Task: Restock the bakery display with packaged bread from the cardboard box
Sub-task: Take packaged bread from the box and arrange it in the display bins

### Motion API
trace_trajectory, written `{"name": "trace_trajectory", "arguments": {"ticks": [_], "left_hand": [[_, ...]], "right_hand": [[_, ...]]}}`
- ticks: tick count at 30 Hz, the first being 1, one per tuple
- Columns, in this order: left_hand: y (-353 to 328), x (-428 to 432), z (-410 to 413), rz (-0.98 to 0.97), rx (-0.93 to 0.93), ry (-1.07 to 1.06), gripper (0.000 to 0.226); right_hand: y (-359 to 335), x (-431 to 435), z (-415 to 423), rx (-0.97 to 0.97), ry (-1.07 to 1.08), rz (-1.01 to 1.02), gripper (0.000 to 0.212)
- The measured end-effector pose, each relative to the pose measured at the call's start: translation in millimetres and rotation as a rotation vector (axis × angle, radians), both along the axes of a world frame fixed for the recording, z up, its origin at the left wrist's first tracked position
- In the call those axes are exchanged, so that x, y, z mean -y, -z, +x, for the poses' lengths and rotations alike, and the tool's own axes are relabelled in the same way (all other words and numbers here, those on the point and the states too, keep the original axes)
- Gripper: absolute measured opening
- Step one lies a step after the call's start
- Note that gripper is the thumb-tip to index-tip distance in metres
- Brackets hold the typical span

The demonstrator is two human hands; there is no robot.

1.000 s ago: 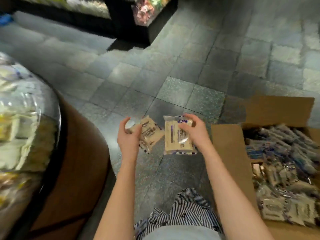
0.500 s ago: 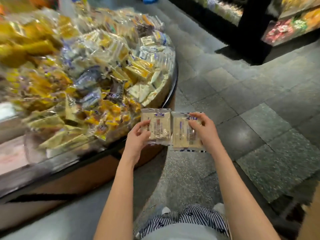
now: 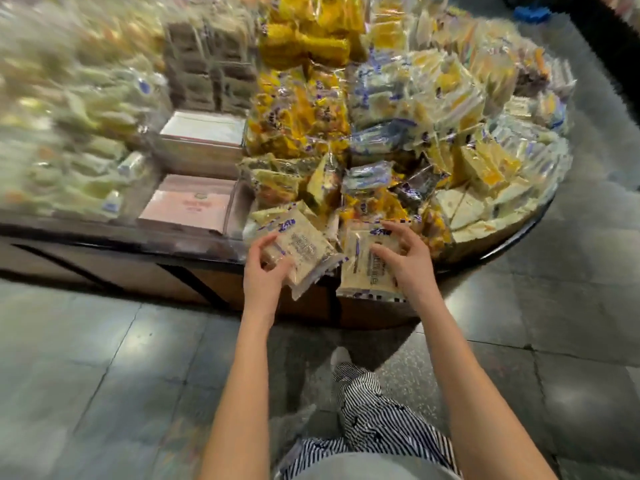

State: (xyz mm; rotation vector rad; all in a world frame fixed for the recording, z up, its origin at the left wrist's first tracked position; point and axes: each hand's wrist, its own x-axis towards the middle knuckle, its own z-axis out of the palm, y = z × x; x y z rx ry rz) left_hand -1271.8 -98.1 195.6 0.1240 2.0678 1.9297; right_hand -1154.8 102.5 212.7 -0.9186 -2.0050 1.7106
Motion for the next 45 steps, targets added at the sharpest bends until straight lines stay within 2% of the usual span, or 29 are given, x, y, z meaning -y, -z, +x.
{"name": "trace_trajectory", "arguments": {"ticks": [3,6,13,18,24,29,32,37,40,45], "left_hand": [[-1.3,22.5,-34.5,0.005,-0.053,-0.163,0.025],[-3.8,39.8,-76.6,-0.008,-0.120,-0.282,0.020],[-23.4,58.9,-193.1,-0.038,-0.084,-0.471,0.037],[-30.8,57.4,-254.5,0.101,-0.034,-0.552,0.039],[-23.1,70.2,-312.5,0.095,-0.013,-0.535,0.040],[-19.2,78.4,-378.7,0.108,-0.038,-0.489,0.038],[-19.2,77.5,-427.2,0.078,-0.075,-0.401,0.040],[-20.3,66.1,-510.1,0.066,-0.067,-0.247,0.039],[-15.6,53.1,-546.3,0.084,-0.029,-0.184,0.036],[8.1,32.0,-588.4,0.277,0.172,-0.145,0.039]], "right_hand": [[2.2,11.0,-56.2,0.011,-0.113,0.017,0.036],[4.1,19.7,-115.8,0.005,-0.181,0.008,0.038],[-10.2,29.7,-262.0,-0.004,-0.285,-0.032,0.042],[-12.7,33.8,-342.9,-0.034,-0.376,-0.046,0.049],[0.6,48.3,-413.5,0.059,-0.400,0.026,0.052],[1.9,59.8,-467.6,0.007,-0.253,0.080,0.054],[1.9,61.4,-501.3,0.004,-0.164,0.172,0.050],[0.4,65.9,-546.4,0.046,-0.054,0.182,0.048],[0.5,66.8,-568.7,0.109,-0.054,0.213,0.054],[-0.7,61.5,-608.9,0.212,-0.133,0.342,0.067]]}}
